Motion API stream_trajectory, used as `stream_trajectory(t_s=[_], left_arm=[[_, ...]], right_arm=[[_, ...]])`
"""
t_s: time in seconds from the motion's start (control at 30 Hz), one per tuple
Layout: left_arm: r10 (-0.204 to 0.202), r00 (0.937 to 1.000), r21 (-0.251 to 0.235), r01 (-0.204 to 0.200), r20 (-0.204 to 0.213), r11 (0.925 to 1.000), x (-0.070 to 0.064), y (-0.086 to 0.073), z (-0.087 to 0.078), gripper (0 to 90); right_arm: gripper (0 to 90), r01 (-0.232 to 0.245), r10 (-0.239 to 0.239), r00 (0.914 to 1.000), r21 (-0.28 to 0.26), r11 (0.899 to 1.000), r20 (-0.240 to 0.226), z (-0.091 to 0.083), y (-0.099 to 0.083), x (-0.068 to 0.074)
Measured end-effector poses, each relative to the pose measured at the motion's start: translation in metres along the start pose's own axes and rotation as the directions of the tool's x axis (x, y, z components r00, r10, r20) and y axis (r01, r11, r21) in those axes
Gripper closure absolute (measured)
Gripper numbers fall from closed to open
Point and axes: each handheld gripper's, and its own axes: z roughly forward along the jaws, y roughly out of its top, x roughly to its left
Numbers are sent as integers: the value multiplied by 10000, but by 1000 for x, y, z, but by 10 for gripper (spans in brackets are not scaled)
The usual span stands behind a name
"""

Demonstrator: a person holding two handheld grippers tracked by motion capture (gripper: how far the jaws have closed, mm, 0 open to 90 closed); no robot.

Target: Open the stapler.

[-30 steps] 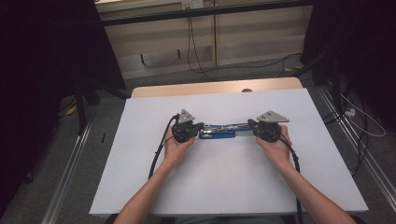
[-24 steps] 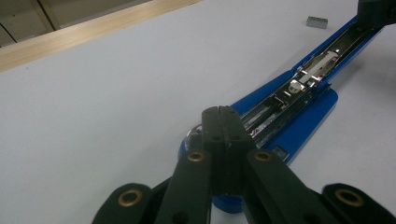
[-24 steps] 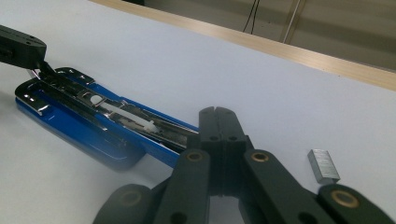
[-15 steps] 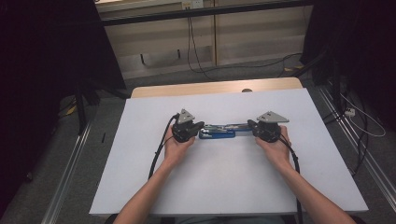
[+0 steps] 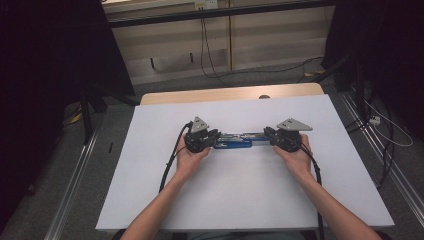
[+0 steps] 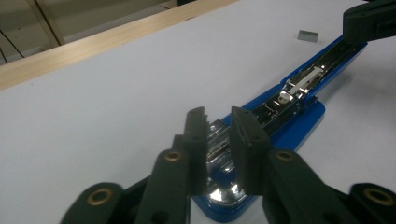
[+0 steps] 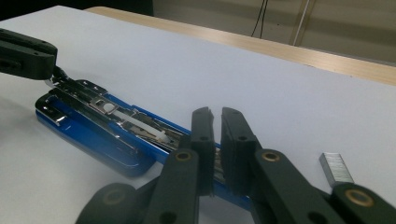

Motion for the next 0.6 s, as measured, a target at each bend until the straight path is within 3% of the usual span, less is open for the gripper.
stream_trajectory(t_s=[0.3,0.37,0.5,0.6], left_arm=[[-387,9992,-409,384,-65,9984,5,2,-7,592],[-344,9992,-468,335,-180,9983,5,3,-9,512],[-491,9977,-475,470,-456,9978,3,5,-10,301],[-537,9970,-359,518,-550,9980,3,5,-9,214]], right_arm=[[690,-167,159,9995,-290,9994,-257,-5,5,-4],[617,-278,264,9982,-244,9993,-532,-4,5,-3],[509,-222,207,9978,-233,9995,-636,-2,5,0],[421,-140,123,9982,-287,9995,-585,-3,6,0]])
